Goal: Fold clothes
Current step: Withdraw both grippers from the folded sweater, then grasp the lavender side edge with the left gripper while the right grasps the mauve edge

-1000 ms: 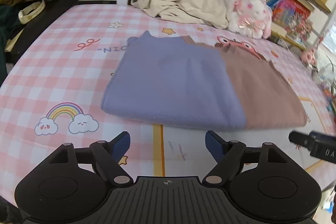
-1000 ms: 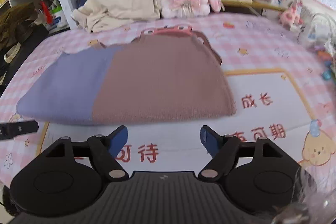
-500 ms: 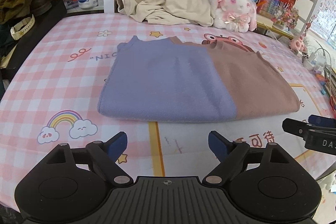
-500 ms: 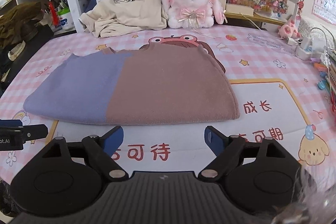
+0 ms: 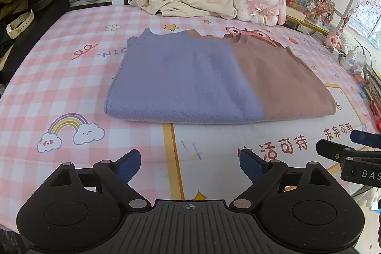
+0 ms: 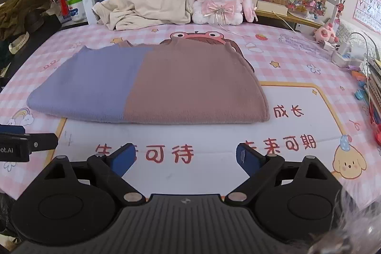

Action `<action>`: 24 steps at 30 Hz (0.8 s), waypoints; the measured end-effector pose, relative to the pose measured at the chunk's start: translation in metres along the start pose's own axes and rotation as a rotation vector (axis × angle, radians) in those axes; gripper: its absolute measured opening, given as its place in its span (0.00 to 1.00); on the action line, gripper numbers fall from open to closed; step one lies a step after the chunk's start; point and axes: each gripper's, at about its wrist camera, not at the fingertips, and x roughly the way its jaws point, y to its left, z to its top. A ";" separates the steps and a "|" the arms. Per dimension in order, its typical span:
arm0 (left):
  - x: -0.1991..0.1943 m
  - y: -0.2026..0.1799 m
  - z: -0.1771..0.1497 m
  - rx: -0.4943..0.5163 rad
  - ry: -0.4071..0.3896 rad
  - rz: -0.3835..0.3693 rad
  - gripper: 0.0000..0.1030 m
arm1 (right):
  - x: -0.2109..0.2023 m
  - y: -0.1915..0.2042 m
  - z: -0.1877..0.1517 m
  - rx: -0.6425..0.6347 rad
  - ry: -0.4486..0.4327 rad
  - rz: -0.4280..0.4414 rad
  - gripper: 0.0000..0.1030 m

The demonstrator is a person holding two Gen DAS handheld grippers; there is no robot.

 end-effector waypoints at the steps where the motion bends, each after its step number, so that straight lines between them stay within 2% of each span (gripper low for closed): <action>1: 0.000 -0.001 0.000 0.004 -0.001 0.002 0.89 | 0.001 -0.001 0.000 -0.001 0.001 0.001 0.90; 8: 0.006 -0.014 -0.001 -0.011 0.017 0.022 0.89 | 0.011 -0.015 0.005 -0.024 0.007 0.027 0.90; 15: 0.011 -0.043 0.004 -0.050 0.005 0.085 0.89 | 0.026 -0.042 0.018 -0.078 0.014 0.086 0.91; 24: 0.018 -0.068 0.003 -0.197 0.008 0.174 0.89 | 0.042 -0.078 0.032 -0.169 0.017 0.194 0.91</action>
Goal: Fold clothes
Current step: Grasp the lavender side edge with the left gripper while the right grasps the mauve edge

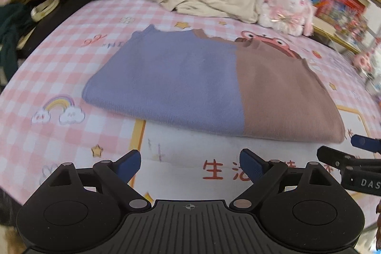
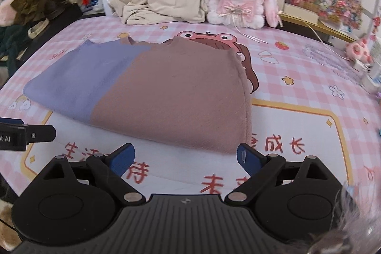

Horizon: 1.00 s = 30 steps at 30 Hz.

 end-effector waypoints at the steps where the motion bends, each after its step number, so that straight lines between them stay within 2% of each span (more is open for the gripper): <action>1: 0.001 -0.001 -0.001 -0.022 0.004 0.007 0.89 | 0.001 -0.003 0.000 -0.013 -0.002 0.011 0.91; 3: 0.002 0.000 -0.002 -0.083 0.010 0.004 0.89 | 0.002 -0.008 0.003 -0.035 -0.011 0.034 0.91; 7: 0.006 0.019 0.000 -0.294 0.004 -0.070 0.89 | 0.007 -0.019 0.008 -0.064 -0.023 0.083 0.91; 9: 0.008 0.039 0.000 -0.450 -0.030 -0.116 0.88 | 0.010 -0.025 0.012 -0.066 -0.021 0.101 0.91; 13: 0.017 0.072 0.002 -0.678 -0.099 -0.161 0.85 | 0.015 -0.036 0.019 -0.065 -0.024 0.119 0.88; 18: 0.037 0.104 0.001 -0.898 -0.147 -0.197 0.82 | 0.025 -0.054 0.028 -0.023 -0.006 0.109 0.73; 21: 0.047 0.116 -0.002 -0.994 -0.180 -0.221 0.82 | 0.032 -0.059 0.030 -0.005 0.007 0.113 0.64; 24: 0.054 0.128 -0.005 -1.067 -0.217 -0.237 0.76 | 0.040 -0.062 0.033 0.011 0.018 0.111 0.63; 30: 0.062 0.141 0.004 -1.095 -0.227 -0.226 0.50 | 0.056 -0.067 0.037 0.043 0.054 0.116 0.56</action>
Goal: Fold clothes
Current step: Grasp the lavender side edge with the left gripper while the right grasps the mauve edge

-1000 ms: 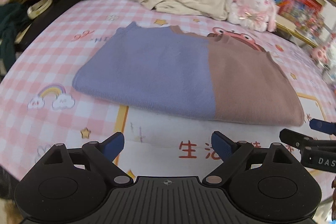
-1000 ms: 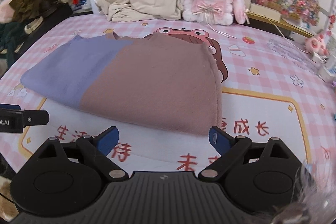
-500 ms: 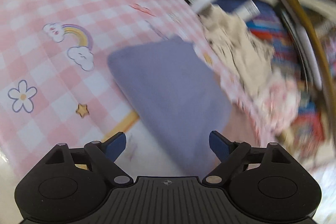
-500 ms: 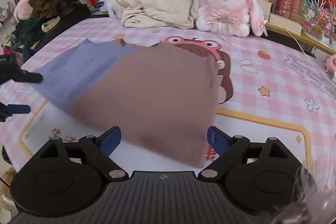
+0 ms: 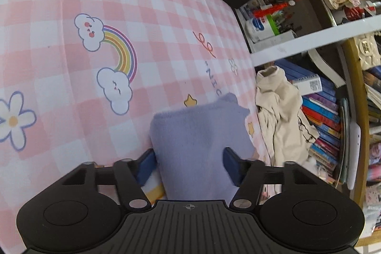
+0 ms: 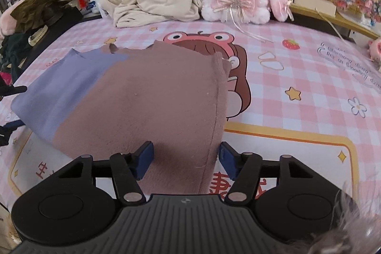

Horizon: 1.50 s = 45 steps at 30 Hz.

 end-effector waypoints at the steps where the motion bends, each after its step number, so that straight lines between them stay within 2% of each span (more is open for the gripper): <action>1: 0.002 0.001 0.002 -0.009 -0.001 -0.003 0.49 | 0.002 -0.001 0.000 0.005 0.006 0.001 0.56; 3: 0.005 0.000 0.004 -0.017 -0.002 -0.009 0.48 | 0.005 -0.001 -0.001 0.015 0.016 0.004 0.55; 5: 0.007 -0.001 0.004 0.000 -0.004 0.000 0.42 | 0.007 0.000 -0.003 0.021 0.022 0.008 0.52; 10: 0.006 -0.010 0.000 0.066 -0.003 0.042 0.12 | 0.008 0.006 -0.005 0.017 0.028 0.004 0.49; 15: -0.019 -0.048 -0.012 0.358 -0.033 -0.028 0.12 | 0.008 0.009 -0.005 0.035 0.034 -0.001 0.47; 17: -0.011 -0.039 -0.005 0.340 -0.002 -0.008 0.12 | 0.009 0.013 -0.005 0.034 0.036 -0.004 0.47; 19: -0.002 -0.024 0.003 0.261 0.019 0.003 0.16 | 0.010 0.016 -0.004 0.030 0.038 -0.009 0.47; 22: 0.010 -0.007 0.008 0.173 0.042 -0.009 0.24 | 0.010 0.019 -0.004 0.032 0.039 -0.016 0.47; 24: 0.016 -0.004 0.006 0.157 0.054 -0.034 0.27 | 0.010 0.019 -0.005 0.035 0.039 -0.022 0.47; 27: 0.019 -0.003 0.005 0.156 0.054 -0.059 0.29 | 0.010 0.021 -0.006 0.043 0.039 -0.029 0.47; 30: 0.021 -0.005 0.005 0.182 0.058 -0.063 0.23 | 0.011 0.026 -0.007 0.043 0.037 -0.039 0.47; 31: 0.022 -0.005 0.006 0.192 0.059 -0.063 0.15 | 0.011 0.029 -0.008 0.043 0.039 -0.041 0.47; 33: 0.020 -0.004 0.010 0.210 0.060 -0.060 0.11 | 0.011 0.033 -0.008 0.043 0.044 -0.041 0.47; 39: 0.004 0.009 0.043 0.241 0.042 -0.023 0.10 | 0.008 0.055 -0.010 0.017 0.078 0.070 0.48; 45: 0.000 0.014 0.059 0.283 0.064 -0.010 0.11 | 0.000 0.061 0.001 0.024 -0.004 0.042 0.53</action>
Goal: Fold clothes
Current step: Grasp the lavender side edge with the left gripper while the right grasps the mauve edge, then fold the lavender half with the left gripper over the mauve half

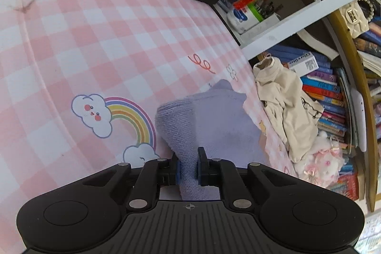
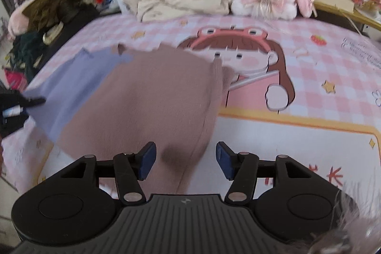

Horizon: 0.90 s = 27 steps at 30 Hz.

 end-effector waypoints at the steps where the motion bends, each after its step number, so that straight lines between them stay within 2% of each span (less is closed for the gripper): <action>1: 0.000 0.001 0.001 -0.001 0.004 0.000 0.11 | 0.001 0.001 0.001 -0.003 -0.002 0.003 0.53; 4: 0.002 0.003 0.000 -0.020 0.003 -0.004 0.11 | 0.011 0.005 0.000 -0.043 0.007 0.007 0.50; 5: 0.002 0.003 0.000 -0.023 0.002 -0.005 0.11 | 0.015 0.005 -0.002 -0.054 0.017 0.012 0.44; 7: -0.001 -0.002 0.000 -0.006 -0.004 -0.006 0.11 | 0.019 0.002 -0.006 -0.060 0.024 0.030 0.41; 14: -0.029 -0.065 -0.006 0.192 -0.058 -0.069 0.10 | 0.021 -0.004 -0.008 -0.051 0.019 0.072 0.40; 18: -0.046 -0.122 -0.029 0.362 -0.078 -0.131 0.10 | 0.022 -0.007 -0.007 -0.058 0.022 0.091 0.40; 22: -0.057 -0.181 -0.075 0.574 -0.053 -0.192 0.11 | 0.023 -0.010 -0.007 -0.072 0.021 0.110 0.40; 24: -0.054 -0.205 -0.111 0.715 0.000 -0.205 0.13 | 0.023 -0.012 -0.007 -0.076 0.020 0.122 0.40; 27: -0.036 -0.226 -0.168 0.954 0.139 -0.179 0.27 | 0.023 -0.019 -0.006 -0.065 0.026 0.160 0.40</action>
